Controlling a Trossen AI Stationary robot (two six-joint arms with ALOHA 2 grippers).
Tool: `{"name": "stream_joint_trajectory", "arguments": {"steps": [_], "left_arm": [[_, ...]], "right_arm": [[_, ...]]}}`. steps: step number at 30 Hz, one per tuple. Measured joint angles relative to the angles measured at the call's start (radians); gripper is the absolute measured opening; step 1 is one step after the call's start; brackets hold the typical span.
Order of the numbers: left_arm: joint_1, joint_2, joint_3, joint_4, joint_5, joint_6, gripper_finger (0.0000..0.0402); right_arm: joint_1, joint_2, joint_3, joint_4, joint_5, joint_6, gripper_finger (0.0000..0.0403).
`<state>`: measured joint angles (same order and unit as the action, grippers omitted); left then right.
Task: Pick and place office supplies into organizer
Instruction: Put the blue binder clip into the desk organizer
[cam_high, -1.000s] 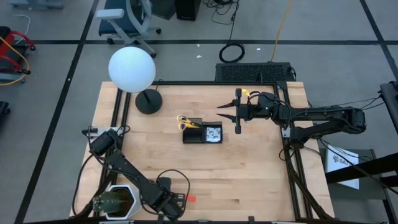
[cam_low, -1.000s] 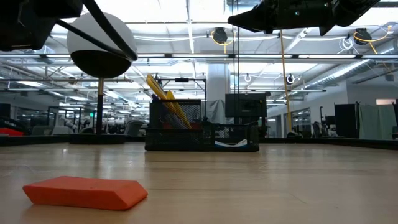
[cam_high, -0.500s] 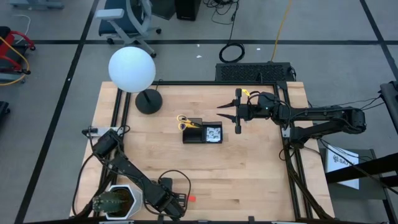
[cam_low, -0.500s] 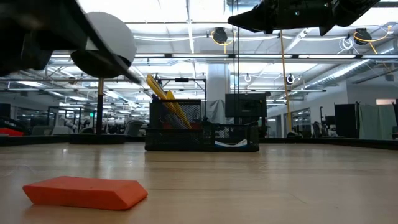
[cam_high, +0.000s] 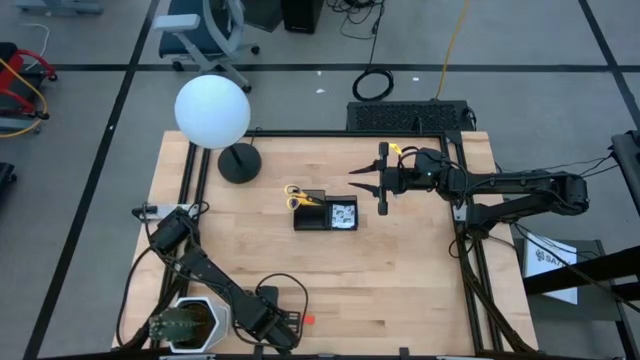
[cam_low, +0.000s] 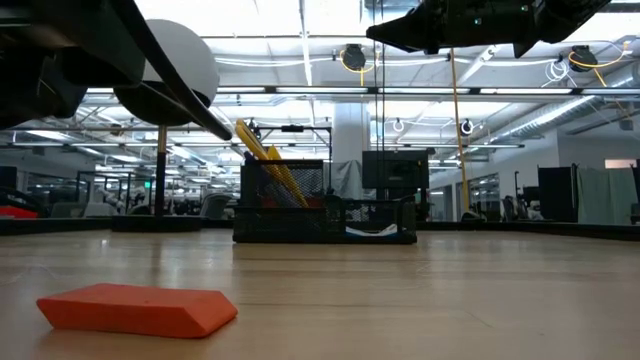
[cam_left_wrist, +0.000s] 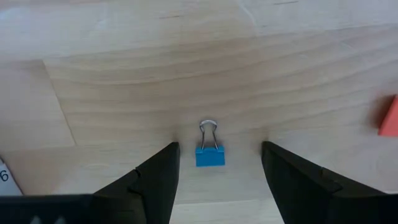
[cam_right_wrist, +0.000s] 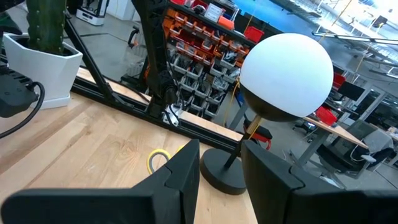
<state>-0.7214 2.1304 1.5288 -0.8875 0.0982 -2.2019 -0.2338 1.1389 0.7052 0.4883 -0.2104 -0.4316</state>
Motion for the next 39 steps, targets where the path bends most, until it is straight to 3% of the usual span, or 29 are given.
{"name": "stream_joint_trajectory", "arguments": {"steps": [17,31,36,39], "left_arm": [[-0.008,0.001,-0.002,0.012,0.007,-0.018,0.0227],[-0.012,0.002,-0.001,0.029,0.018,0.025,0.0047],[-0.013,0.002,-0.001,0.029,0.002,0.052,0.0006],[-0.013,0.002,0.0,0.028,-0.002,0.061,0.001]], "right_arm": [[0.0,0.0,0.0,0.0,0.0,0.0,0.0111],[0.0,0.0,0.0,0.0,0.0,0.0,0.011],[0.0,0.0,0.0,0.0,0.0,0.0,0.011],[0.0,0.0,0.0,0.0,0.0,0.0,0.0109]]}}
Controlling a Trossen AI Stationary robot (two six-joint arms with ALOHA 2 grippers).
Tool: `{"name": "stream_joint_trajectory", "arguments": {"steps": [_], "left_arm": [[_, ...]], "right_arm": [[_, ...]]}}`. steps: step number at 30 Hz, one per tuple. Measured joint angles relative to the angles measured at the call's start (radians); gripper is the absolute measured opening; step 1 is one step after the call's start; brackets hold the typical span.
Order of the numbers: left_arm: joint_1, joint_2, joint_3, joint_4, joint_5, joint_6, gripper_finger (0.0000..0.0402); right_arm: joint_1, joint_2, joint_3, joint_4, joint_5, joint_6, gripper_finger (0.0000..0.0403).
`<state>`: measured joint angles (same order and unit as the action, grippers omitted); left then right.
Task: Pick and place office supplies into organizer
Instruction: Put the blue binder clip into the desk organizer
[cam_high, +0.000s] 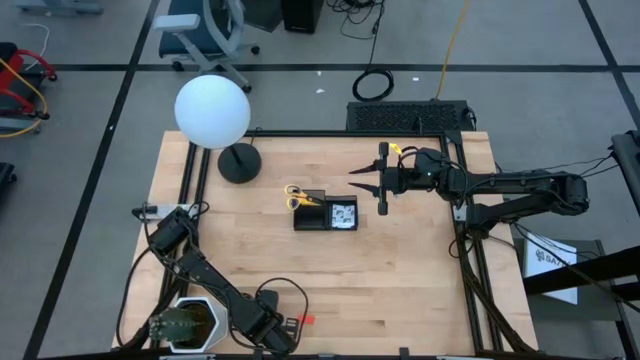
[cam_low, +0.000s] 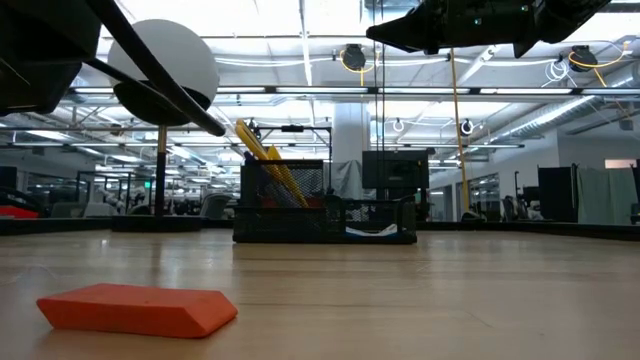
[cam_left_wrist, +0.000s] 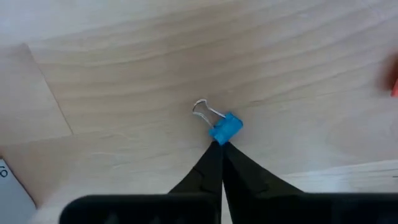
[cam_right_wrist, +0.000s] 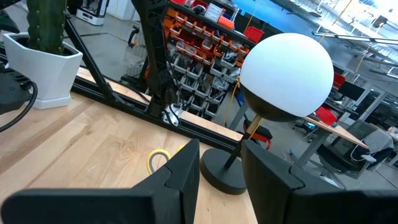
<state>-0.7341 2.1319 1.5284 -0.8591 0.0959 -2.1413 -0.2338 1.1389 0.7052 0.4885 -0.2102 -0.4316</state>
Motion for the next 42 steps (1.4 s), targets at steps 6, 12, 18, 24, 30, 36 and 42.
{"name": "stream_joint_trajectory", "arguments": {"steps": [6,12,18,24,30,36,42], "left_arm": [[-0.002,0.0,0.0,0.004,-0.013,0.016,0.0049],[-0.003,0.0,0.001,0.008,-0.055,0.054,0.0081],[-0.002,0.0,0.001,0.006,-0.059,0.051,0.011],[0.0,0.0,0.001,0.002,-0.067,0.006,0.0145],[0.01,0.0,0.002,-0.035,-0.072,-0.029,0.0163],[0.027,0.0,0.001,-0.082,-0.076,-0.068,0.0166],[0.043,0.0,0.0,-0.075,-0.088,-0.068,0.0166]], "right_arm": [[0.0,0.0,0.0,0.0,0.0,0.0,0.0109],[0.0,0.0,0.0,0.0,0.0,0.0,0.0111],[0.0,0.0,0.0,0.0,0.0,0.0,0.0112],[0.0,0.0,0.0,0.0,0.0,0.0,0.0112],[0.0,0.0,0.0,0.0,0.0,0.0,0.0111],[0.0,0.0,0.0,0.0,0.0,0.0,0.0111],[0.0,0.0,0.0,0.0,0.0,0.0,0.0112]]}}
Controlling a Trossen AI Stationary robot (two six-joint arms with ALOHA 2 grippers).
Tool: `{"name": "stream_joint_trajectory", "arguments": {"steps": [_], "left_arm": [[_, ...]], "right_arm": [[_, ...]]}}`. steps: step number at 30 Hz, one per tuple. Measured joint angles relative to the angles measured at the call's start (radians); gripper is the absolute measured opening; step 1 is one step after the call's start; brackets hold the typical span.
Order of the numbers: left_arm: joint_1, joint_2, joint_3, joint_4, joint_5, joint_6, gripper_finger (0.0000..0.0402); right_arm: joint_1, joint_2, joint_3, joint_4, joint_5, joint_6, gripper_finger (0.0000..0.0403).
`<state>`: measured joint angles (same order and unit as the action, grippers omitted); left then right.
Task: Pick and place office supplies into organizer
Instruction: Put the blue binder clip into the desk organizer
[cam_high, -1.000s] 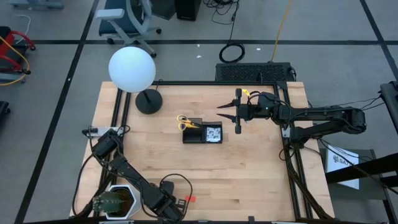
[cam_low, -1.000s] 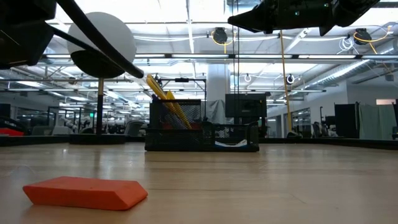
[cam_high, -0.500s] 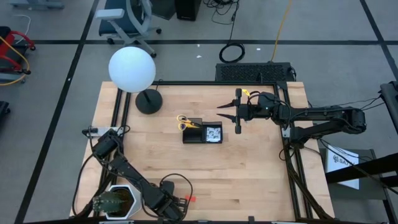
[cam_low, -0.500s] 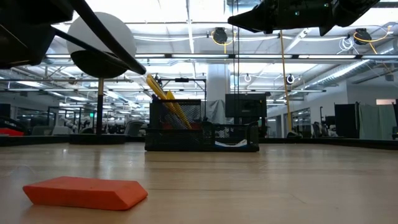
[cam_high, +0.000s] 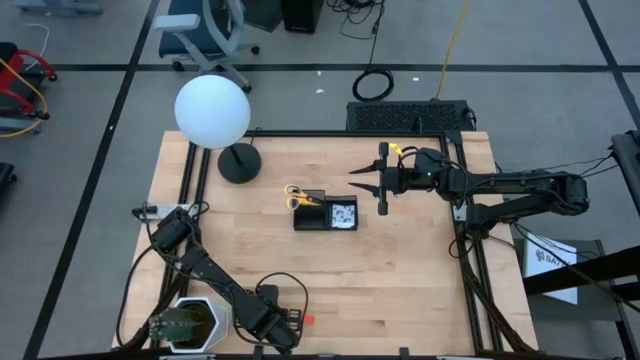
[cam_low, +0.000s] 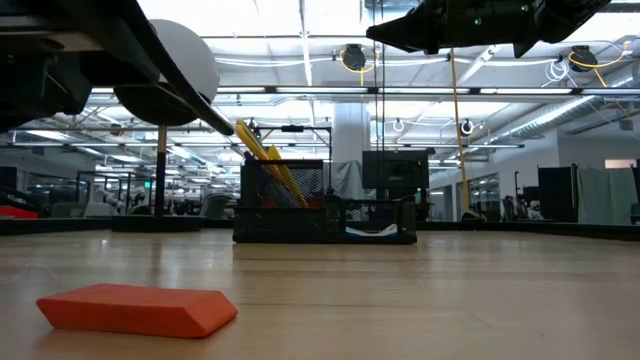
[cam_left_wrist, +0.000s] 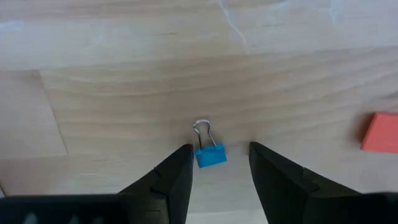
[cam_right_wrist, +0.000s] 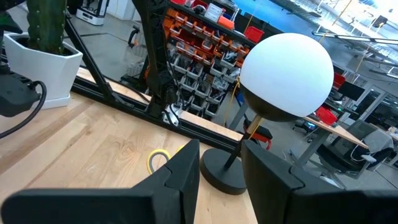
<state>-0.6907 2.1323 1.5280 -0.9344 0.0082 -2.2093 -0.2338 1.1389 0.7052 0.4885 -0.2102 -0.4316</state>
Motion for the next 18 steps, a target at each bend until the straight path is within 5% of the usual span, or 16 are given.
{"name": "stream_joint_trajectory", "arguments": {"steps": [18], "left_arm": [[0.012,0.0,-0.001,0.004,0.008,0.004,0.0141]], "right_arm": [[0.0,0.0,0.0,0.0,0.0,0.0,0.0109]]}}
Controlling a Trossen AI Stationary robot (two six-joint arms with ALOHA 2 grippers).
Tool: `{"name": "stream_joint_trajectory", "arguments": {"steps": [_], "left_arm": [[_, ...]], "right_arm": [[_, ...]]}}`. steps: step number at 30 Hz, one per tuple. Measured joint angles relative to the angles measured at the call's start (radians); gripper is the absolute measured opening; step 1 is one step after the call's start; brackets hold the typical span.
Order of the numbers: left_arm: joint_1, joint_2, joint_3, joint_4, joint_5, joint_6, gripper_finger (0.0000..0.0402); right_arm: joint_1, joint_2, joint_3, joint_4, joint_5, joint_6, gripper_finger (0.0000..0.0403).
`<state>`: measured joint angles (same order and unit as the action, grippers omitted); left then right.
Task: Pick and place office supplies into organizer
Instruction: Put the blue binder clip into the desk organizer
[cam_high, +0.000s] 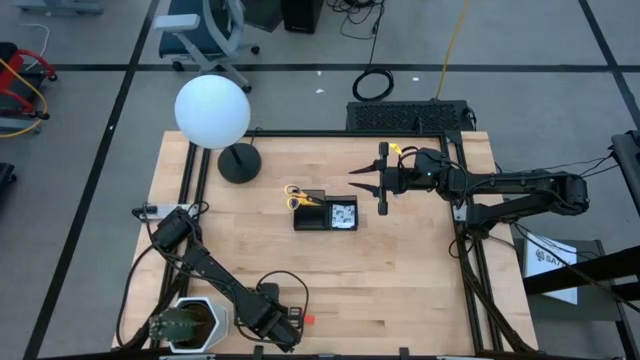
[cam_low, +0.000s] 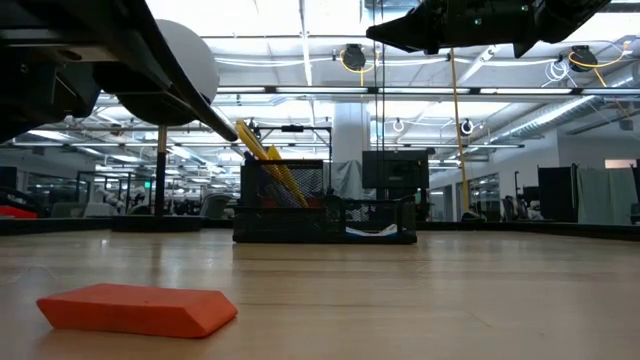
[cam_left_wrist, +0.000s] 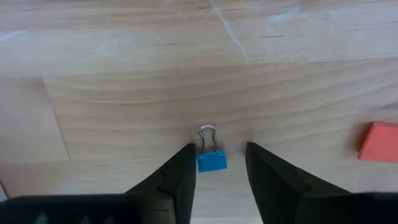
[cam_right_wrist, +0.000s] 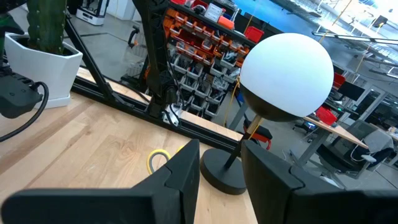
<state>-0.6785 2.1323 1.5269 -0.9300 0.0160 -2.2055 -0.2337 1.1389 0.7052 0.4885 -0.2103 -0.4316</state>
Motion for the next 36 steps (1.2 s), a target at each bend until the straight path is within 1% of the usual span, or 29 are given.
{"name": "stream_joint_trajectory", "arguments": {"steps": [9,14,22,25,28,32,36], "left_arm": [[0.0,0.0,0.0,0.007,0.001,0.005,0.0079],[0.0,-0.001,0.0,0.007,0.001,0.005,0.0055],[0.0,-0.001,0.0,0.008,-0.001,0.037,0.0056],[0.0,-0.001,0.0,0.009,-0.003,0.056,0.005],[0.0,-0.003,0.0,0.012,-0.029,0.06,0.0042],[0.0,-0.018,-0.002,0.011,-0.049,0.076,0.0042],[0.003,-0.041,-0.005,-0.014,-0.108,0.083,0.004]], "right_arm": [[0.0,0.0,0.0,0.0,0.0,0.0,0.0111],[0.0,0.0,0.0,0.0,0.0,0.0,0.0111],[0.0,0.0,0.0,0.0,0.0,0.0,0.0112],[0.0,0.0,0.0,0.0,0.0,0.0,0.0112],[0.0,0.0,0.0,0.0,0.0,0.0,0.0112],[0.0,0.0,0.0,0.0,0.0,0.0,0.0112],[0.0,0.0,0.0,0.0,0.0,0.0,0.011]]}}
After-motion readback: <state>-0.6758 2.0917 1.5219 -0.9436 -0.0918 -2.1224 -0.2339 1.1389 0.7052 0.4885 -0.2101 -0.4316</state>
